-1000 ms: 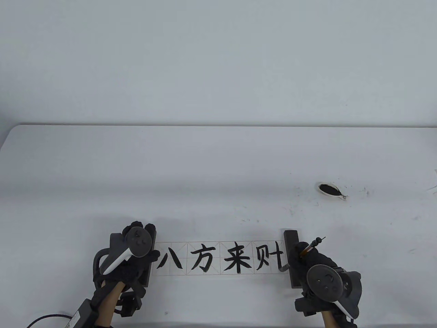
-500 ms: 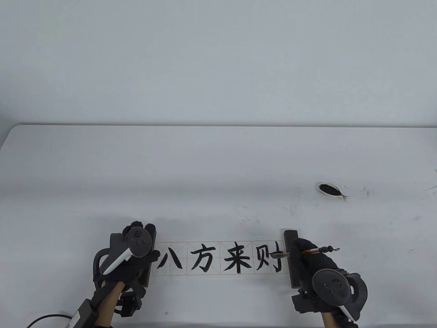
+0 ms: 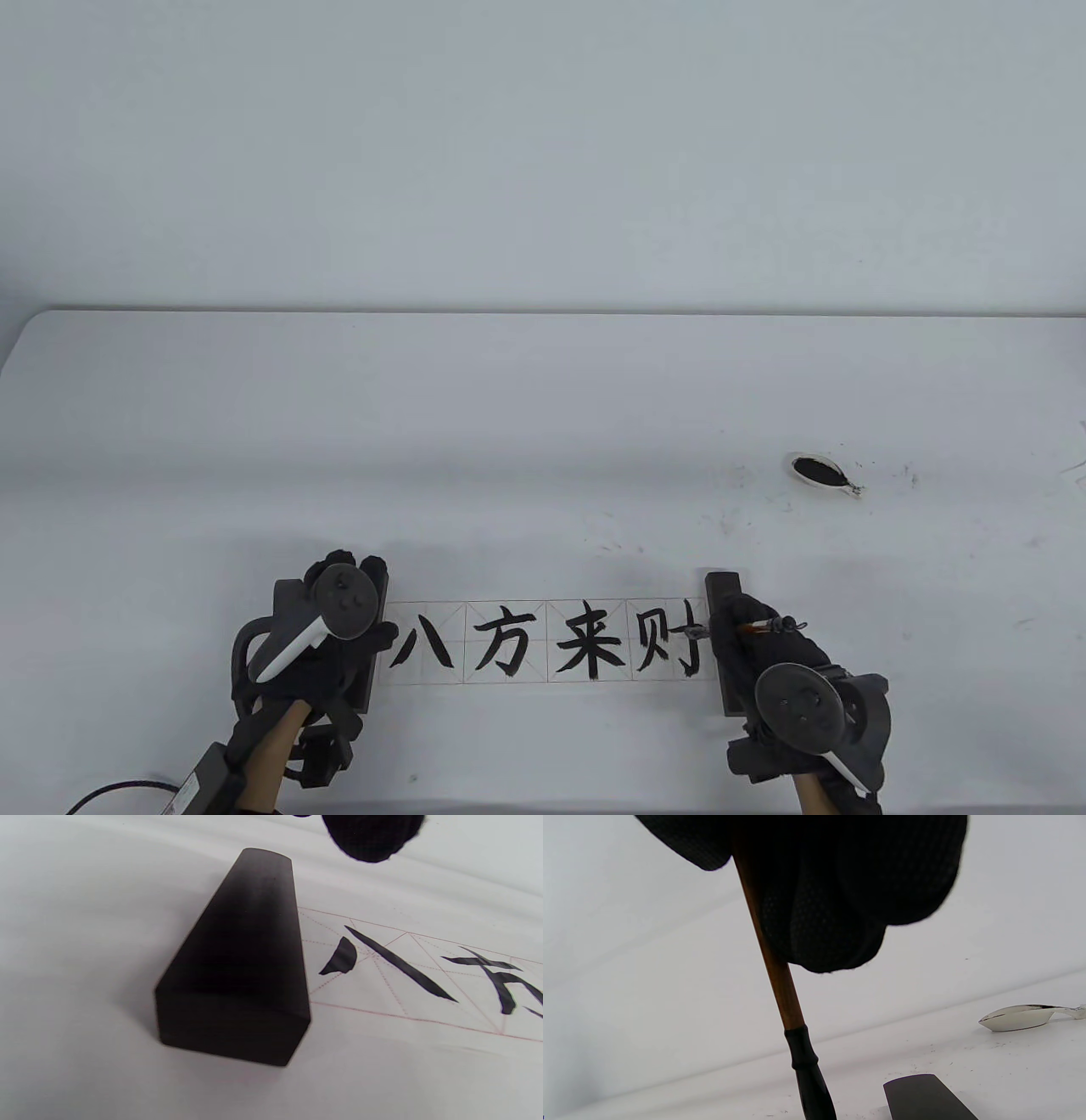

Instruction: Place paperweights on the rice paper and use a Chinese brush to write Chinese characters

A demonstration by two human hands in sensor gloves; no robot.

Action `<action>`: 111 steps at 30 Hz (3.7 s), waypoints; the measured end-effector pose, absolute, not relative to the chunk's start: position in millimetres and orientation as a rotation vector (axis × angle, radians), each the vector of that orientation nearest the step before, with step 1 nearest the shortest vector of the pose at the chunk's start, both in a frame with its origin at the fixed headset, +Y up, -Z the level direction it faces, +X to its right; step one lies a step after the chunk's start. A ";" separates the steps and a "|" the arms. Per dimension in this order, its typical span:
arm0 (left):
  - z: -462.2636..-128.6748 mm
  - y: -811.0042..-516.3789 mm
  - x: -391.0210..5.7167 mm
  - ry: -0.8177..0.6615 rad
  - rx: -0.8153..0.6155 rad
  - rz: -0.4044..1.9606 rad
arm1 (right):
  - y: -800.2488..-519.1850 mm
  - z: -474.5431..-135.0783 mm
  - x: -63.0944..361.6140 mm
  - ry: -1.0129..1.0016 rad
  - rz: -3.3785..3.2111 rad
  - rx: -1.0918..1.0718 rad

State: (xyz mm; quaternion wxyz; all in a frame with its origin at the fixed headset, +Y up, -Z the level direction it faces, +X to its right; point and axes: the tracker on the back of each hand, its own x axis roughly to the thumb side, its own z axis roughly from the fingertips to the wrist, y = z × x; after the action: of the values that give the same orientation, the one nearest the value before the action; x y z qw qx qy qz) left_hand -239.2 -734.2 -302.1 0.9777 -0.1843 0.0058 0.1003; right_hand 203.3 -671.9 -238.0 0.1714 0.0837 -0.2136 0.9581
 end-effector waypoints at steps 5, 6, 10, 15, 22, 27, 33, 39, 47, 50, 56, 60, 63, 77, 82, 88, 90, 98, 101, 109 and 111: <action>-302.1 -734.3 -239.2 0.012 -0.372 0.202 | -671.9 -238.3 202.0 -0.549 2.701 0.286; -302.1 -734.4 -239.3 0.013 -0.373 0.204 | -671.6 -238.3 201.9 -0.533 2.690 0.298; -301.9 -734.4 -239.6 0.014 -0.375 0.206 | -671.2 -239.4 204.6 -0.458 2.605 0.312; -302.2 -734.0 -239.8 0.012 -0.371 0.209 | -668.2 -238.8 214.8 -0.468 2.419 0.280; -302.4 -733.5 -239.7 0.004 -0.363 0.211 | -667.5 -238.8 223.0 -0.533 2.362 0.220; -302.2 -732.8 -239.7 -0.004 -0.354 0.219 | -665.2 -240.4 227.8 -0.595 2.319 0.205; -299.8 -728.9 -239.5 -0.014 -0.330 0.228 | -653.4 -242.9 237.3 -0.688 2.297 0.202; -298.3 -727.5 -240.5 -0.010 -0.315 0.230 | -625.9 -231.2 249.4 -0.784 2.372 0.232; -296.7 -724.3 -243.1 -0.004 -0.285 0.241 | -591.2 -216.1 256.5 -0.950 2.606 0.227; -296.5 -724.0 -244.1 0.001 -0.277 0.242 | -585.2 -215.7 256.8 -0.985 2.678 0.195; -296.0 -723.6 -246.5 0.012 -0.269 0.249 | -583.3 -227.4 259.3 -0.927 2.846 0.134; -295.7 -722.8 -247.2 0.014 -0.266 0.250 | -590.1 -241.9 264.4 -0.814 2.936 0.092; -295.5 -722.6 -248.3 0.035 -0.253 0.239 | -599.7 -254.3 269.0 -0.722 3.017 0.038; -298.3 -724.8 -255.6 0.074 -0.263 0.248 | -678.4 -313.6 279.5 -0.421 3.417 -0.085; -298.3 -724.0 -255.1 0.073 -0.265 0.248 | -705.7 -333.2 280.2 -0.254 3.502 -0.107; -300.3 -725.5 -257.9 0.090 -0.280 0.258 | -734.0 -349.7 285.8 -0.072 3.581 -0.138; -301.2 -726.4 -258.4 0.093 -0.285 0.261 | -742.5 -353.8 287.7 -0.008 3.610 -0.148; -301.8 -726.8 -257.0 0.088 -0.293 0.254 | -751.7 -364.3 288.1 0.147 3.668 -0.158; -301.5 -726.6 -256.3 0.087 -0.295 0.251 | -754.0 -365.7 287.4 0.193 3.688 -0.149; -300.9 -726.1 -255.4 0.089 -0.305 0.252 | -757.7 -366.4 285.7 0.287 3.710 -0.133; -300.8 -725.9 -255.1 0.088 -0.306 0.252 | -760.8 -367.7 285.5 0.309 3.719 -0.129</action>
State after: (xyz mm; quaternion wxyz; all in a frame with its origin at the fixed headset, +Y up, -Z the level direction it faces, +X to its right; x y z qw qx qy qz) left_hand -255.1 -725.9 -300.8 0.9794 -0.1522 0.0439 0.1252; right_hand 285.5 -760.8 -367.7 -0.2920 -0.0332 0.0791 0.9526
